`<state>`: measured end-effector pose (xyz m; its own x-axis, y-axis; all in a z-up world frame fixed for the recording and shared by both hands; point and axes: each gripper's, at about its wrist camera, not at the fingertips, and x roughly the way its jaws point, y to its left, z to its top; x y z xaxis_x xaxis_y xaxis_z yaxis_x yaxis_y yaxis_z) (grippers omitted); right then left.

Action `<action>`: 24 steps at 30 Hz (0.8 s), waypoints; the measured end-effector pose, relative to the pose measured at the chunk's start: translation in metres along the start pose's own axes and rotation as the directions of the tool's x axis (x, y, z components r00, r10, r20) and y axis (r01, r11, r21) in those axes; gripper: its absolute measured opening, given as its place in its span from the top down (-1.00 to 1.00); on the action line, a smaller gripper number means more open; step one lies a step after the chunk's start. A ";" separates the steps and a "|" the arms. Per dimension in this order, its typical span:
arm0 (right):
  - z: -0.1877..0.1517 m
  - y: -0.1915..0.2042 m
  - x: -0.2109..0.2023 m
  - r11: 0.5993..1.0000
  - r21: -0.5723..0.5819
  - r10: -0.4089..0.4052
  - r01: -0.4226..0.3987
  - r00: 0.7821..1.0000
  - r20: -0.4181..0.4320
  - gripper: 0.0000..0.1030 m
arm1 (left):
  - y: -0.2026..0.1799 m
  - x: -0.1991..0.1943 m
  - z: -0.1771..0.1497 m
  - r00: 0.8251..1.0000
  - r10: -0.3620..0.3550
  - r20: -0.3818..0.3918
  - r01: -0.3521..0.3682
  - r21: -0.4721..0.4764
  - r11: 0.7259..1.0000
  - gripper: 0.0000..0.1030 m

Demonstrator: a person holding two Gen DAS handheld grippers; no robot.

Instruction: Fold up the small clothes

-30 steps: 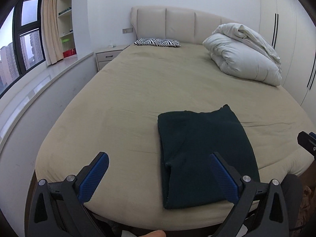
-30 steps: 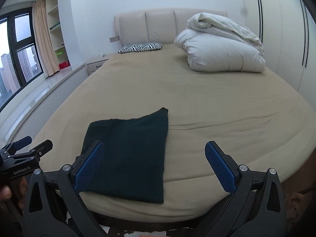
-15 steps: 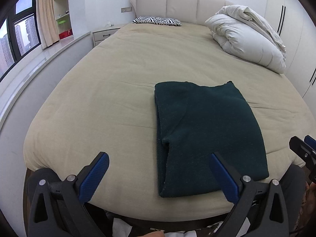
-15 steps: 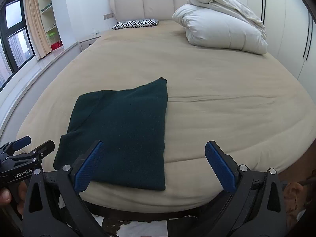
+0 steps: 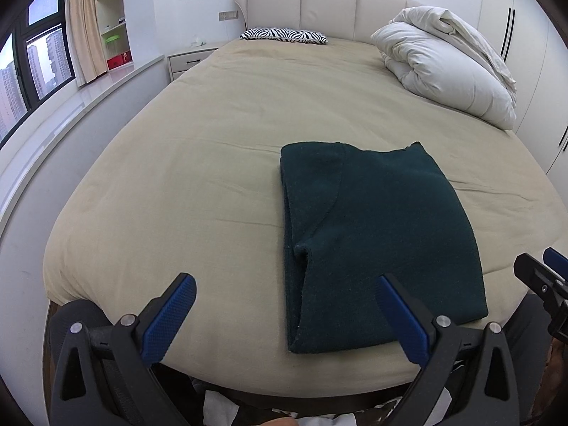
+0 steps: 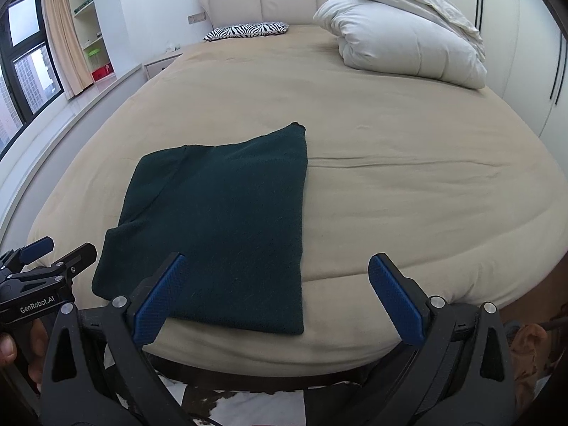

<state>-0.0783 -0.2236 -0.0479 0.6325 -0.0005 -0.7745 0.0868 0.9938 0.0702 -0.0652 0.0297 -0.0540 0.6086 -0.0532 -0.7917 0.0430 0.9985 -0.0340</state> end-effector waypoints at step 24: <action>0.007 0.003 0.003 1.000 -0.003 0.013 -0.013 1.000 -0.010 -1.00 | 0.000 0.002 -0.002 1.000 0.003 0.001 -0.003 0.002 1.000 -1.00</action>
<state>-0.0708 -0.2217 -0.0453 0.6256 0.0137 -0.7800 0.0759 0.9940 0.0782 -0.0651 0.0300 -0.0569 0.6097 -0.0502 -0.7911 0.0425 0.9986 -0.0306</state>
